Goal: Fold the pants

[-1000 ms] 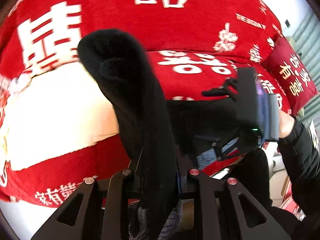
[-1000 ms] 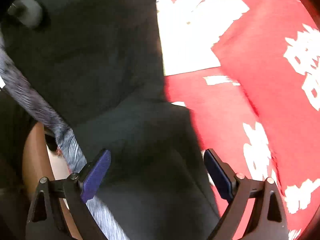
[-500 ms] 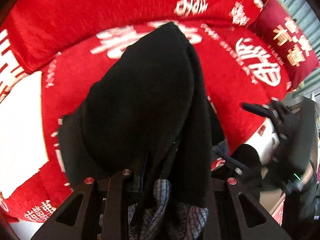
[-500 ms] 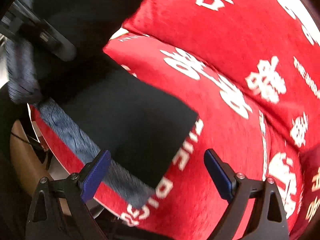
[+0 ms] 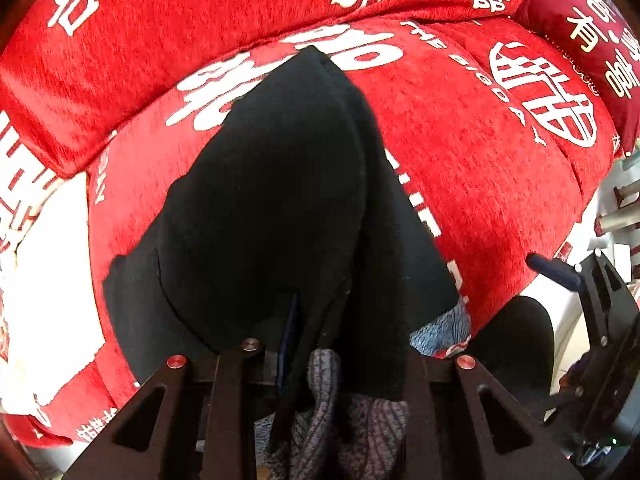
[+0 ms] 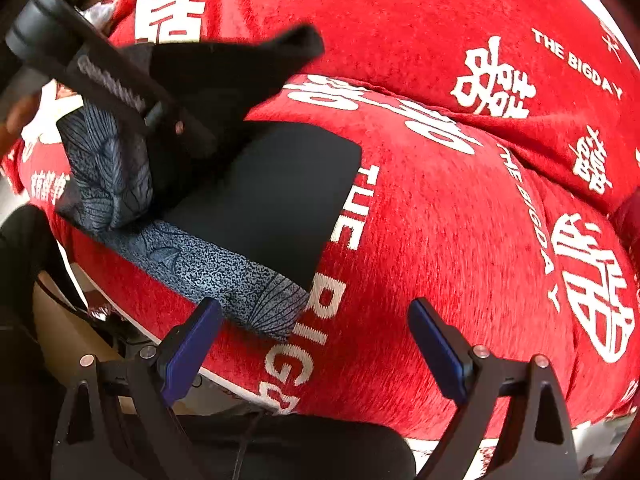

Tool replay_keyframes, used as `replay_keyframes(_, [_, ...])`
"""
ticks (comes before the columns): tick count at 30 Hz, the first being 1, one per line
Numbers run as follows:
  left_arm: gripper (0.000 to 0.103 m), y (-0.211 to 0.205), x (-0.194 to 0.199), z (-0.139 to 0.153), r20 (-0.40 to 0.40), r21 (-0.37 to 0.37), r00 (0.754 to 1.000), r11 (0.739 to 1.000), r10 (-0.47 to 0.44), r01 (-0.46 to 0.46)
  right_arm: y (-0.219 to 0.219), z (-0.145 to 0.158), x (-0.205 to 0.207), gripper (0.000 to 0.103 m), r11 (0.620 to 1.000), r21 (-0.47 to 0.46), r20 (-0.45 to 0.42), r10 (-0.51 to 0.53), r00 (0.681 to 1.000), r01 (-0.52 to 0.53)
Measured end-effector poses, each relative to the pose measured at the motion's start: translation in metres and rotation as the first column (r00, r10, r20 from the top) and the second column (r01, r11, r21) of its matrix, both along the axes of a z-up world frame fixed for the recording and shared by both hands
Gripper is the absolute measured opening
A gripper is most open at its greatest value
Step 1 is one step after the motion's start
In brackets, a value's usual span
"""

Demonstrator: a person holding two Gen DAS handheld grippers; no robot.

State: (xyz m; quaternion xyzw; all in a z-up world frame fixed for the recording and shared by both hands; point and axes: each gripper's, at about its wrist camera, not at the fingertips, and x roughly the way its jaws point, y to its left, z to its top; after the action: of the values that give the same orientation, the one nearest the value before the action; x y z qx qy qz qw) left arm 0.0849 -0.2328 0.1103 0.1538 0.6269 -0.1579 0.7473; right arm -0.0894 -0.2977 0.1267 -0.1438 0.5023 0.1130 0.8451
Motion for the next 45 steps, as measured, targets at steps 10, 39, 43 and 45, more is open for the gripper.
replay_keyframes(10, [0.025, -0.03, -0.016, -0.023, -0.033, 0.005, 0.998, 0.999, -0.054, 0.055, -0.006, -0.001, -0.004, 0.095, 0.999, 0.017, 0.004, -0.046, 0.999, 0.046])
replay_keyframes(39, [0.103, 0.162, -0.024, -0.056, -0.074, -0.231, 0.945, 0.917, 0.318, -0.326, 0.034, -0.018, 0.022, 0.065, 0.985, 0.127, -0.142, -0.101, 0.985, 0.119])
replay_keyframes(43, [0.103, 0.174, -0.029, -0.035, -0.002, -0.241, 0.939, 0.911, 0.344, -0.334, 0.048, -0.009, 0.017, 0.065, 0.999, 0.012, -0.118, -0.043, 0.992, 0.045])
replay_keyframes(45, [0.103, 0.176, -0.027, -0.025, 0.058, -0.222, 0.935, 0.917, 0.35, -0.33, 0.044, 0.006, 0.018, 0.076, 0.998, -0.036, -0.102, -0.058, 0.993, 0.055])
